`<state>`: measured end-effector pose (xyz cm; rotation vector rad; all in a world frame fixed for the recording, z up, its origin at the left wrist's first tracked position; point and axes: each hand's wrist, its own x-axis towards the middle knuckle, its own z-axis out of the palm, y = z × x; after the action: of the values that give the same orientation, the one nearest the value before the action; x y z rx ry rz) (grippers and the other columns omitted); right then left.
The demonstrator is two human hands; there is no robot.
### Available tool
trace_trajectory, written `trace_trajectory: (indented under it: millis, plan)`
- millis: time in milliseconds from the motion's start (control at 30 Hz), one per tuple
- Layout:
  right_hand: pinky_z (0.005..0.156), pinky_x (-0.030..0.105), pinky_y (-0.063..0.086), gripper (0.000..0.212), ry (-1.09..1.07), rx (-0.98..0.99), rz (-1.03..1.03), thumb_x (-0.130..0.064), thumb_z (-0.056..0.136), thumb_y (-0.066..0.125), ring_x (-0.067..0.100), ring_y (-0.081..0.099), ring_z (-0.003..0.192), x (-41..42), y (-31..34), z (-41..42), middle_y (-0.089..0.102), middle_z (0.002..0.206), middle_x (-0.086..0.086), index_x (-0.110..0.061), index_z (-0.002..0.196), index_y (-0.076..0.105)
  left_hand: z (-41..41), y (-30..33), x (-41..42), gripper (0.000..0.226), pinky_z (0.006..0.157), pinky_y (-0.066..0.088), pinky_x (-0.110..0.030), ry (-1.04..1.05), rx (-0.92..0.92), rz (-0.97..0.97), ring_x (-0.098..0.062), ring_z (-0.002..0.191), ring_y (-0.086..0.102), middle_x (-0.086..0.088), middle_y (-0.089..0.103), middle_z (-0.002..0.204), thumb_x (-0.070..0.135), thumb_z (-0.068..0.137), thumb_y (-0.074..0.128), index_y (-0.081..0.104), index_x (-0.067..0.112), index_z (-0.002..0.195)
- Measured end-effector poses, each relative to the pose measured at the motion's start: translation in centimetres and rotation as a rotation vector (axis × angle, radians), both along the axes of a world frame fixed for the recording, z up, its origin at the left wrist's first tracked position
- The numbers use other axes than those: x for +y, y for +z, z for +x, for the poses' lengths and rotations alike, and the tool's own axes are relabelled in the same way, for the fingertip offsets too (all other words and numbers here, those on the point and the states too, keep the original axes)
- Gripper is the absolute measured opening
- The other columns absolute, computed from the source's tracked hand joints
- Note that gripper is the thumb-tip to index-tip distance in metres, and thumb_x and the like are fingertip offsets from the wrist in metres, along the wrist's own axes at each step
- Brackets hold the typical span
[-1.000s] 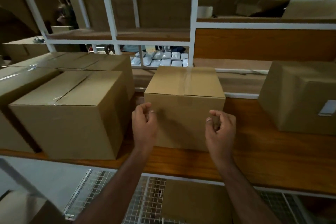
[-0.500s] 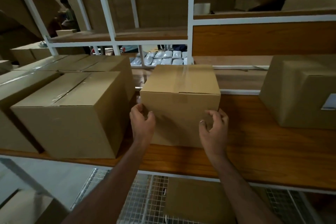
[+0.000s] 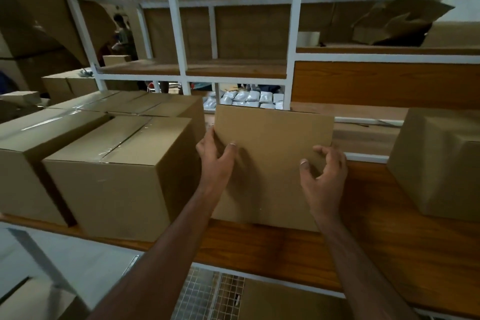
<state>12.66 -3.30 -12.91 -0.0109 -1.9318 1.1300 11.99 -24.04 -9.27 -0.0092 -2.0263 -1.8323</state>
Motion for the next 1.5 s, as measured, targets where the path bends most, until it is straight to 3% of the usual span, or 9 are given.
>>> trace_trajectory:
  millis: [200,400,567,700,800,1000,1100,1300,1500]
  plan:
    - [0.092,0.059,0.052,0.042,0.003,0.137,-0.021,-0.009,0.082,0.073,0.036,0.045,0.130,-1.6,4.2,-1.9,0.051,0.133,0.016,-0.012,0.120,0.056,-1.4,5.0,-0.8,0.072,0.091,0.050,-0.031,-0.030,0.120,0.074,-0.021,0.129,0.040,0.004,0.023,0.148,0.033,0.097,0.062,0.022,0.036,0.156]
    - [0.102,0.062,0.043,0.041,0.008,0.253,0.020,-0.020,0.084,0.073,0.035,0.037,0.139,-3.9,11.2,-4.6,0.044,0.146,0.016,-0.015,0.120,0.055,-2.8,11.7,-2.7,0.073,0.106,0.044,-0.040,0.002,0.292,0.091,-0.023,0.133,0.038,0.008,0.023,0.144,0.035,0.096,0.060,0.019,0.035,0.156]
    - [0.107,0.027,0.028,0.039,0.066,0.310,-0.022,-0.017,0.084,0.071,0.032,0.031,0.141,-8.2,15.8,-6.1,0.037,0.153,0.015,-0.010,0.121,0.059,-4.3,15.4,-6.8,0.076,0.105,0.045,-0.040,0.036,0.371,0.078,-0.020,0.130,0.041,0.002,0.026,0.148,0.046,0.088,0.062,0.024,0.037,0.153]
    - [0.110,0.029,0.027,0.038,0.128,0.342,-0.042,-0.019,0.086,0.070,0.030,0.029,0.143,-13.3,17.5,-7.4,0.039,0.152,0.016,-0.011,0.121,0.059,-6.2,16.0,-12.0,0.081,0.113,0.039,-0.052,0.089,0.377,0.105,-0.024,0.136,0.037,0.003,0.024,0.151,0.048,0.085,0.064,0.025,0.038,0.154]
    - [0.107,0.006,0.015,0.039,0.159,0.375,-0.048,-0.021,0.085,0.070,0.029,0.031,0.142,-17.8,18.4,-8.7,0.045,0.146,0.017,-0.011,0.121,0.059,-7.8,16.4,-16.7,0.081,0.113,0.038,-0.056,0.114,0.376,0.144,-0.025,0.138,0.036,0.002,0.028,0.154,0.051,0.080,0.066,0.029,0.041,0.152]
    - [0.105,0.055,0.043,0.042,0.240,0.429,-0.005,-0.026,0.082,0.068,0.031,0.035,0.138,-28.6,19.1,-12.7,0.042,0.144,0.018,-0.013,0.120,0.057,-10.6,17.5,-28.0,0.060,0.109,0.044,-0.045,0.130,0.436,0.232,-0.017,0.126,0.050,0.000,0.045,0.143,0.040,0.083,0.065,0.044,0.038,0.140]
    - [0.106,0.046,0.040,0.041,0.251,0.430,0.030,-0.030,0.081,0.065,0.025,0.033,0.136,-34.2,19.3,-15.1,0.046,0.140,0.019,-0.012,0.118,0.059,-12.2,17.9,-34.2,0.058,0.095,0.050,-0.037,0.127,0.436,0.285,-0.018,0.120,0.055,-0.002,0.052,0.137,0.039,0.081,0.067,0.047,0.034,0.135]
    - [0.087,0.000,0.022,0.044,0.298,0.356,0.240,-0.025,0.082,0.075,0.026,0.036,0.132,-44.4,19.2,-18.4,0.038,0.141,0.018,-0.011,0.119,0.057,-16.4,15.8,-45.4,0.053,0.085,0.048,-0.033,0.158,0.367,0.357,-0.016,0.110,0.059,-0.003,0.059,0.125,0.025,0.084,0.066,0.044,0.028,0.133]
    - [0.094,0.021,0.044,0.042,0.287,0.308,0.310,-0.025,0.082,0.077,0.025,0.036,0.131,-50.7,17.9,-22.5,0.037,0.139,0.016,-0.013,0.117,0.057,-20.7,13.3,-51.8,0.054,0.082,0.047,-0.030,0.215,0.303,0.393,-0.019,0.112,0.058,-0.003,0.060,0.122,0.018,0.092,0.063,0.040,0.019,0.142]
